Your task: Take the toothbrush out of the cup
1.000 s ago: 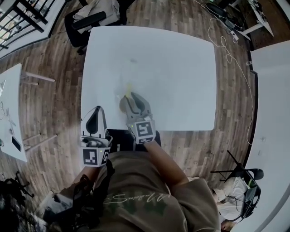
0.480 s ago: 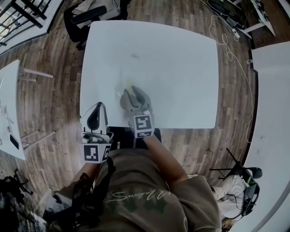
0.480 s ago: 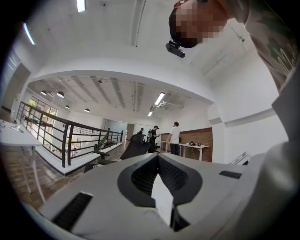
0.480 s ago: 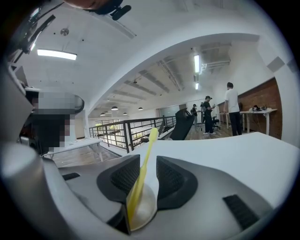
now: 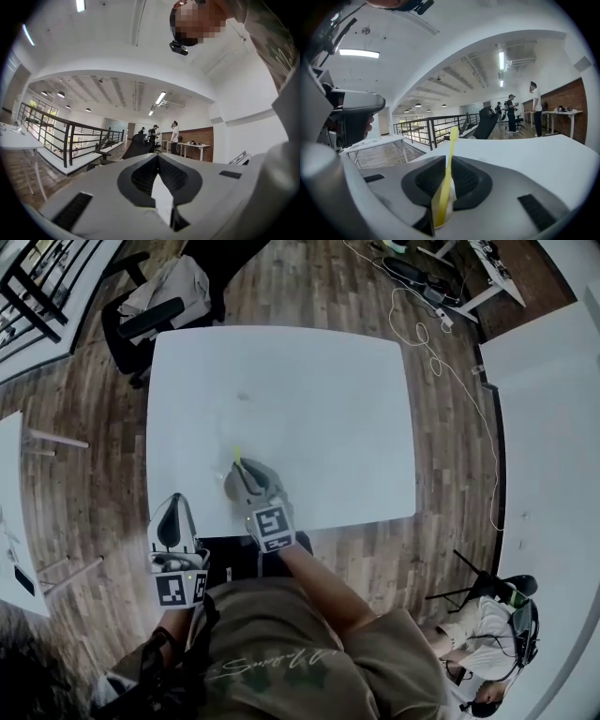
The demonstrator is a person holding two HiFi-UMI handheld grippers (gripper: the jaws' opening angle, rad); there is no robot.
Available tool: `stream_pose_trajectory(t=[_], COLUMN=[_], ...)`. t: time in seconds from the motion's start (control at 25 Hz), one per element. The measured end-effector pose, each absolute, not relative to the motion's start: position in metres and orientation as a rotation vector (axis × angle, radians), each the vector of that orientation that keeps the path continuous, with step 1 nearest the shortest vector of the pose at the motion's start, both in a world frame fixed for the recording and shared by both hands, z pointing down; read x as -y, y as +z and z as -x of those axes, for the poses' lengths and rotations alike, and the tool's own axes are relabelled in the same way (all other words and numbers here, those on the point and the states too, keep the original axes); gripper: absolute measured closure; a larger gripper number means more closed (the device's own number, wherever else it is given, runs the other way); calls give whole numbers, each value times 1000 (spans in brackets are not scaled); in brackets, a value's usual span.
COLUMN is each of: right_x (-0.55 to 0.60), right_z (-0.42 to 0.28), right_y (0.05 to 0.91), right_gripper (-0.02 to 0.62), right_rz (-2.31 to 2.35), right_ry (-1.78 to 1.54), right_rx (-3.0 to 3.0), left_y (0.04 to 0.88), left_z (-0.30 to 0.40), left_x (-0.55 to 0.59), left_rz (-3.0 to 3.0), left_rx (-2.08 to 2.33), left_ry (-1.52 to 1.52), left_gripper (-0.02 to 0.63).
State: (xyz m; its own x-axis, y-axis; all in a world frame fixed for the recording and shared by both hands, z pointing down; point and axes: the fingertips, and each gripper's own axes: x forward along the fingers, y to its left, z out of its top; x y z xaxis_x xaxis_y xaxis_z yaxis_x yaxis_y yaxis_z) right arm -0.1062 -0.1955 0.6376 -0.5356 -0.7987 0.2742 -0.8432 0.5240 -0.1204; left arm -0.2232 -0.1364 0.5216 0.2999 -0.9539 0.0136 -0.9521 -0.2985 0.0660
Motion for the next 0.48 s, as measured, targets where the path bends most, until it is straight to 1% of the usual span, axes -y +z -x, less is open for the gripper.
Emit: stream_pose_trajectory(t=[0.48], right_x=[186], right_z=[87], right_y=[602], right_gripper=[563], right_rz=[-1465], right_ry=[343], right_rx=[2613], left_y=[498], left_z=[209], left_x=[133], left_rz=[-2503], left_rx=[1787], left_ry=[-52], left_gripper=[595])
